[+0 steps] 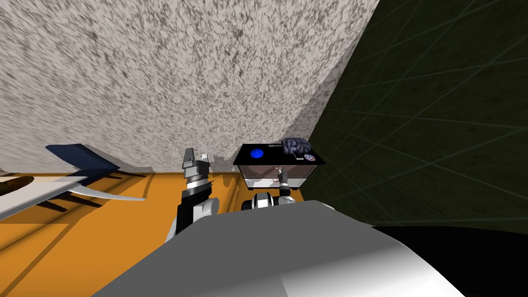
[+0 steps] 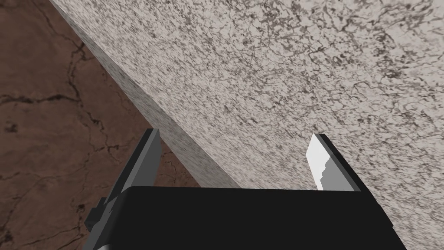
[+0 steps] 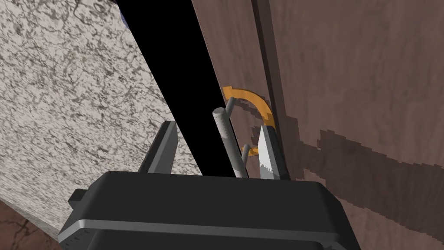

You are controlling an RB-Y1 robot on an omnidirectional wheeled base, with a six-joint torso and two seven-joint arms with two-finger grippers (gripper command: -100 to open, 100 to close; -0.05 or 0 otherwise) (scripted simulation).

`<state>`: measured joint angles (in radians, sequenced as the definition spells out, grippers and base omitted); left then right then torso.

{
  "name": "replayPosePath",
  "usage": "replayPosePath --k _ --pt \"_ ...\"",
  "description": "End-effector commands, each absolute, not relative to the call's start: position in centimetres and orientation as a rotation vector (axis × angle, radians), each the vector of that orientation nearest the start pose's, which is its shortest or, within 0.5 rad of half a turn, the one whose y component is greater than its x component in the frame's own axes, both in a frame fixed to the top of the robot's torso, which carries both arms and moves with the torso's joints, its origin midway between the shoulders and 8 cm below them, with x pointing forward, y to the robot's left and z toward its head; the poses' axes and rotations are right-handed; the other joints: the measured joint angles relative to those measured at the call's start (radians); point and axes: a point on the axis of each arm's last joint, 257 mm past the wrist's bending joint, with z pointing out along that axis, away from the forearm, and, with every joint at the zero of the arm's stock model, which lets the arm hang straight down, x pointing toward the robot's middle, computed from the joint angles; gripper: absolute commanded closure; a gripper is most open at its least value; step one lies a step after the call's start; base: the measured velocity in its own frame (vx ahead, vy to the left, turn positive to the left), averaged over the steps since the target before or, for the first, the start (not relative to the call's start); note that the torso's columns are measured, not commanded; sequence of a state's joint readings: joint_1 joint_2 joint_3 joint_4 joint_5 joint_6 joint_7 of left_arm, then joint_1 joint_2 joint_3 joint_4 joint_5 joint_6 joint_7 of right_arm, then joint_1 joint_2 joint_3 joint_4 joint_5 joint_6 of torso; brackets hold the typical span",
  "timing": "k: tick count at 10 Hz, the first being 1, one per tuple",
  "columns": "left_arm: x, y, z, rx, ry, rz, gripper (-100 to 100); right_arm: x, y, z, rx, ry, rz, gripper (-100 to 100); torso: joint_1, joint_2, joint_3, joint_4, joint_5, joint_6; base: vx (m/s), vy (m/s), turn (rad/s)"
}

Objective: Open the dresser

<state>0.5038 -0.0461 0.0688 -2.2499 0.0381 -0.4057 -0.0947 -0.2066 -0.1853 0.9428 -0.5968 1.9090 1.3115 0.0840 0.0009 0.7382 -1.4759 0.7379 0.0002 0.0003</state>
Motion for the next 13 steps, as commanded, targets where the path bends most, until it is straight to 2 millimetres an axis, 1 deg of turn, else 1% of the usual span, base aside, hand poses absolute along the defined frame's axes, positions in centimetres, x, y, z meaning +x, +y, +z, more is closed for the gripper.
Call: replayPosePath --k 1,5,6,7,9,12,13 --pt "35.7 31.7 -0.9 -0.773 0.659 -1.139 0 43.8 -21.6 -36.0 -0.773 1.252 -1.141 100 0.000 0.000 0.000 0.002 0.001 0.000 -0.122 -0.002 -0.030" --pt "35.7 31.7 -0.9 -0.773 0.658 -1.139 0 45.2 -20.6 -35.2 -0.776 1.241 -1.131 100 0.001 0.000 0.000 0.000 0.000 0.000 -0.194 0.018 -0.032" --pt "35.7 31.7 -0.9 -0.773 0.658 -1.139 0 44.9 -20.8 -35.3 -0.776 1.242 -1.133 100 -0.002 -0.001 -0.001 0.000 0.000 0.000 -0.100 -0.003 -0.005" --pt "35.7 31.7 -0.9 -0.773 0.659 -1.139 0 44.4 -20.8 -35.7 -0.783 1.244 -1.131 -100 -0.002 -0.006 -0.003 -0.001 -0.001 0.000 0.064 -0.008 0.045" --pt "35.7 31.7 -0.9 -0.773 0.659 -1.138 0 44.0 -20.9 -35.9 -0.787 1.245 -1.130 -100 0.000 -0.012 -0.008 -0.003 0.000 0.000 0.161 0.000 0.033" --pt "35.7 31.7 -0.9 -0.773 0.659 -1.138 0 43.1 -21.0 -36.6 -0.798 1.248 -1.127 -100 0.000 0.001 0.001 0.000 0.000 0.000 0.182 -0.004 0.040" --pt "35.7 31.7 -0.9 -0.773 0.659 -1.139 0 43.3 -21.0 -36.4 -0.796 1.247 -1.128 -100 -0.001 0.001 0.001 0.000 0.000 0.000 0.090 -0.008 0.010"
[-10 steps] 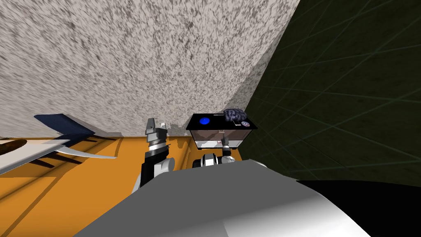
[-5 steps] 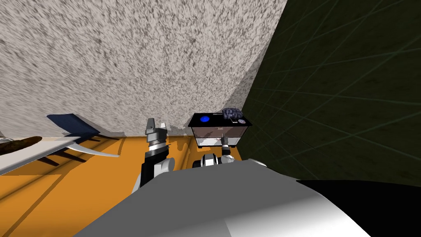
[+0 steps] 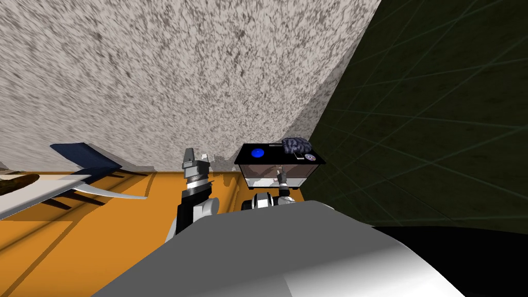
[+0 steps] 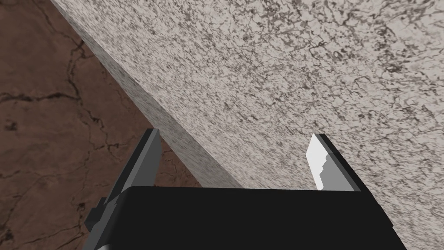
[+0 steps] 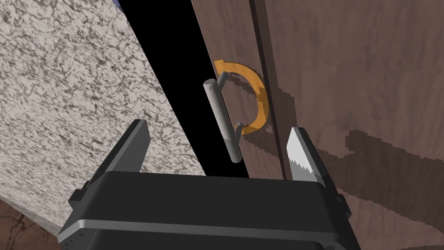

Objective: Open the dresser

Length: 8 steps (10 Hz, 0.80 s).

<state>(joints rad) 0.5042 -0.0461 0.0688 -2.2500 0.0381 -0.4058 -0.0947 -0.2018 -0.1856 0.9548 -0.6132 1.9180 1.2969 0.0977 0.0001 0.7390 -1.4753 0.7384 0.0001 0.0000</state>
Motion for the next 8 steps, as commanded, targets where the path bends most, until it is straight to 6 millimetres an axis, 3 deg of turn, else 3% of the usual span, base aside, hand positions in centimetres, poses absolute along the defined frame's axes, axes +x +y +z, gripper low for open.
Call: replayPosePath --k 1,3,4,6,8 --pt "35.7 31.7 -0.9 -0.773 0.659 -1.139 0 44.8 -21.0 -35.7 -0.794 1.248 -1.131 -100 0.000 0.005 0.002 0.001 0.000 0.000 0.023 -0.010 0.020" --pt "35.7 31.7 -0.9 -0.773 0.659 -1.139 0 44.8 -21.0 -35.5 -0.788 1.246 -1.130 -100 -0.001 0.003 0.002 0.001 0.000 0.000 0.009 -0.014 0.014" --pt "35.7 31.7 -0.9 -0.773 0.659 -1.139 0 43.5 -21.0 -36.3 -0.795 1.247 -1.129 100 0.000 0.001 0.000 0.000 0.000 0.000 -0.013 0.011 -0.033" --pt "35.7 31.7 -0.9 -0.773 0.659 -1.139 0 44.5 -20.5 -35.8 -0.802 1.248 -1.123 100 0.001 0.001 0.000 0.003 0.002 0.001 -0.063 0.011 -0.014" --pt "35.7 31.7 -0.9 -0.773 0.659 -1.139 0 45.1 -20.1 -35.4 -0.801 1.242 -1.120 100 0.000 0.008 0.004 0.002 0.000 0.000 -0.185 0.015 -0.034"
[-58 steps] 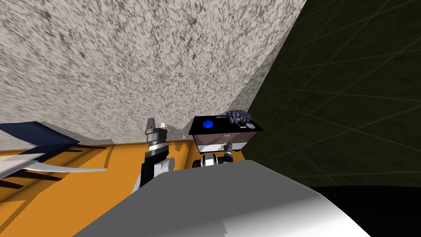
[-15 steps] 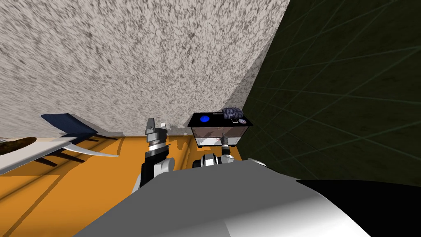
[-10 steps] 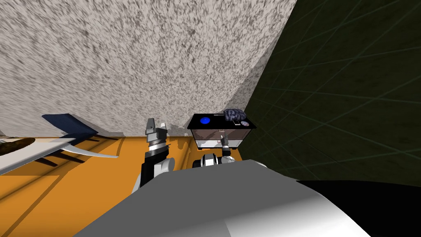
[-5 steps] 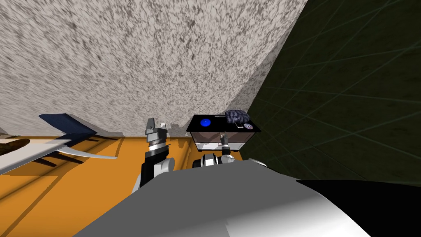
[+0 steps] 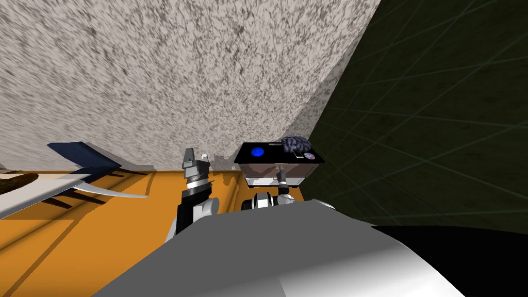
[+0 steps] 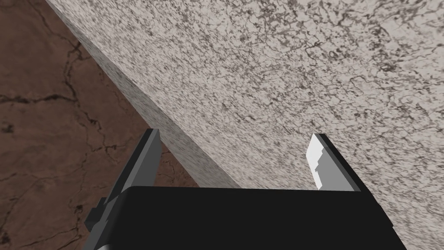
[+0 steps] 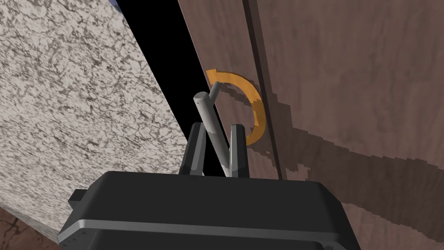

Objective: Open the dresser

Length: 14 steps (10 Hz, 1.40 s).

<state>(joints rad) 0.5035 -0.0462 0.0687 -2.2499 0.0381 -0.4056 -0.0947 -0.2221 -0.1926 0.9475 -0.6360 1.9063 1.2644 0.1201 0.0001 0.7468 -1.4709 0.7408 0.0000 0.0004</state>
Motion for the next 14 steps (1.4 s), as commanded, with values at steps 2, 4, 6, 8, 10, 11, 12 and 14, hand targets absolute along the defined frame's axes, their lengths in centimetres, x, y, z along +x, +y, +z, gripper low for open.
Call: replayPosePath --k 2,4,6,8,10,11,12,14 --pt "35.7 31.7 -0.9 -0.773 0.658 -1.139 0 45.9 -19.6 -34.8 -0.801 1.234 -1.115 100 0.000 -0.001 -0.001 0.003 0.002 0.000 -0.221 -0.004 -0.031" --pt "35.7 31.7 -0.9 -0.773 0.659 -1.139 0 45.4 -19.3 -35.7 -0.818 1.244 -1.106 100 0.001 -0.008 -0.005 0.003 0.003 0.001 -0.103 0.006 -0.018" --pt "35.7 31.7 -0.9 -0.773 0.658 -1.139 0 45.7 -18.8 -35.2 -0.814 1.232 -1.102 100 0.001 -0.002 -0.002 0.002 0.002 0.001 -0.202 0.014 -0.048" --pt "35.7 31.7 -0.9 -0.773 0.659 -1.139 0 45.5 -18.6 -35.6 -0.823 1.240 -1.098 100 0.001 0.000 -0.001 0.004 0.002 0.000 -0.154 0.011 -0.027" --pt "35.7 31.7 -0.9 -0.773 0.659 -1.139 0 48.2 -18.2 -34.5 -0.834 1.248 -1.097 -100 0.000 -0.009 -0.006 0.000 0.002 0.000 -0.099 -0.010 -0.017" --pt "35.7 31.7 -0.9 -0.773 0.659 -1.139 0 49.1 -18.1 -34.0 -0.834 1.247 -1.096 -100 0.000 -0.009 -0.005 -0.001 0.001 0.000 -0.125 -0.012 -0.011" --pt "35.7 31.7 -0.9 -0.773 0.659 -1.139 0 50.1 -17.9 -33.4 -0.834 1.247 -1.095 -100 -0.001 -0.008 -0.005 -0.001 0.000 0.000 -0.104 -0.017 -0.013" --pt "35.7 31.7 -0.9 -0.773 0.659 -1.139 0 51.9 -17.6 -32.3 -0.835 1.246 -1.092 -100 0.000 -0.010 -0.006 -0.002 0.000 -0.001 -0.082 -0.014 -0.011"
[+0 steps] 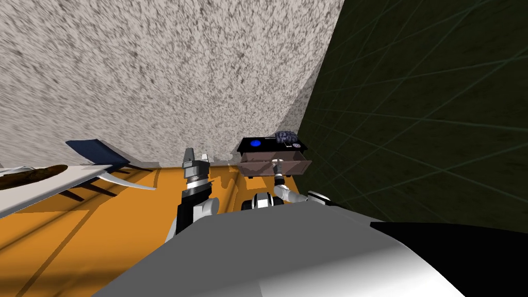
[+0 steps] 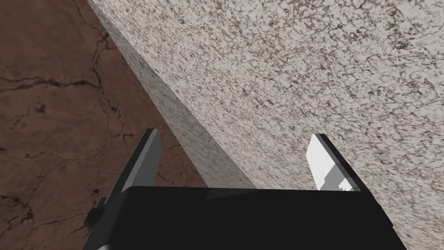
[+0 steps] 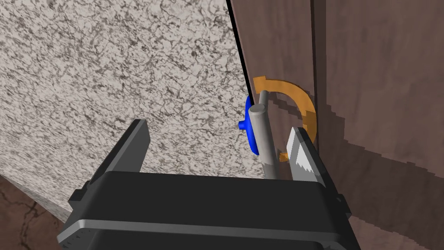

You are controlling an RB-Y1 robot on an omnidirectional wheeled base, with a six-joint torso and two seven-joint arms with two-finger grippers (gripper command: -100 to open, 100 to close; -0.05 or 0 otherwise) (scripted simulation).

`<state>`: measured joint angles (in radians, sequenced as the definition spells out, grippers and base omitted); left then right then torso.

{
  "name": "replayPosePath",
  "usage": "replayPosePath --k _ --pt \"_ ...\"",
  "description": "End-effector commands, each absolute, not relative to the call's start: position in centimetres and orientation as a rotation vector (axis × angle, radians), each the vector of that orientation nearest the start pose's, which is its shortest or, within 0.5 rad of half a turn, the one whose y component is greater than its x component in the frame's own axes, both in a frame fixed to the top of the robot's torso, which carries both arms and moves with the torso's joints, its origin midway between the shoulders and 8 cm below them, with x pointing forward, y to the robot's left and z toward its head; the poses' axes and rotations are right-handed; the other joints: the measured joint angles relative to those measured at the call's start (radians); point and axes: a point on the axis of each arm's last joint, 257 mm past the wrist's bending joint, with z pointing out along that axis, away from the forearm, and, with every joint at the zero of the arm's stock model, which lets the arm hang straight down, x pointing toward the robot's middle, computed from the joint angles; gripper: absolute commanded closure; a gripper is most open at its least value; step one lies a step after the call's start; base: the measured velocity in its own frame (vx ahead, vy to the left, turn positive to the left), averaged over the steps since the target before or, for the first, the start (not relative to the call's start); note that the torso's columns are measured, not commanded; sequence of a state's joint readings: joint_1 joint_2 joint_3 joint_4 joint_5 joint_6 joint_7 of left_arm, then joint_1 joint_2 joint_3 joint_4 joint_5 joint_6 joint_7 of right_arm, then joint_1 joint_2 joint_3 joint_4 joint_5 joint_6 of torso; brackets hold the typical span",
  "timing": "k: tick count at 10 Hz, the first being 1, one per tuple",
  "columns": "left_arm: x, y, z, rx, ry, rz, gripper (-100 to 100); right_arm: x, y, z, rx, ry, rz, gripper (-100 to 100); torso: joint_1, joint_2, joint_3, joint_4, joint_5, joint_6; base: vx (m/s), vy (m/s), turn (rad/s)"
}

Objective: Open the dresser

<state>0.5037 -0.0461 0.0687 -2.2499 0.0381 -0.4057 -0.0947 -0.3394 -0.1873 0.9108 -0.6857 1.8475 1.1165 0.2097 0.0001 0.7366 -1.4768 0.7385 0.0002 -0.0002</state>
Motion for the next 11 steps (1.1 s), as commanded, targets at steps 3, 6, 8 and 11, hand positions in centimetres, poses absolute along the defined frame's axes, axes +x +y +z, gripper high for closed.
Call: replayPosePath --k 3,6,8,11 --pt "35.7 31.7 -0.9 -0.773 0.659 -1.139 0 54.6 -16.9 -30.4 -0.836 1.243 -1.083 -100 0.001 0.005 0.003 0.004 0.001 0.000 -0.091 -0.011 -0.009" --pt "35.7 31.7 -0.9 -0.773 0.659 -1.139 0 54.0 -17.1 -31.4 -0.857 1.259 -1.079 0 0.002 0.009 0.005 0.006 0.002 0.001 -0.021 -0.001 0.002" --pt "35.7 31.7 -0.9 -0.773 0.659 -1.139 0 53.8 -17.1 -31.8 -0.865 1.266 -1.077 0 0.001 0.005 0.003 0.004 0.001 0.001 0.000 0.000 0.000" --pt "35.7 31.7 -0.9 -0.773 0.659 -1.139 0 53.7 -17.2 -32.1 -0.872 1.272 -1.076 0 0.000 0.003 0.002 0.001 0.000 0.000 0.000 0.000 0.000"
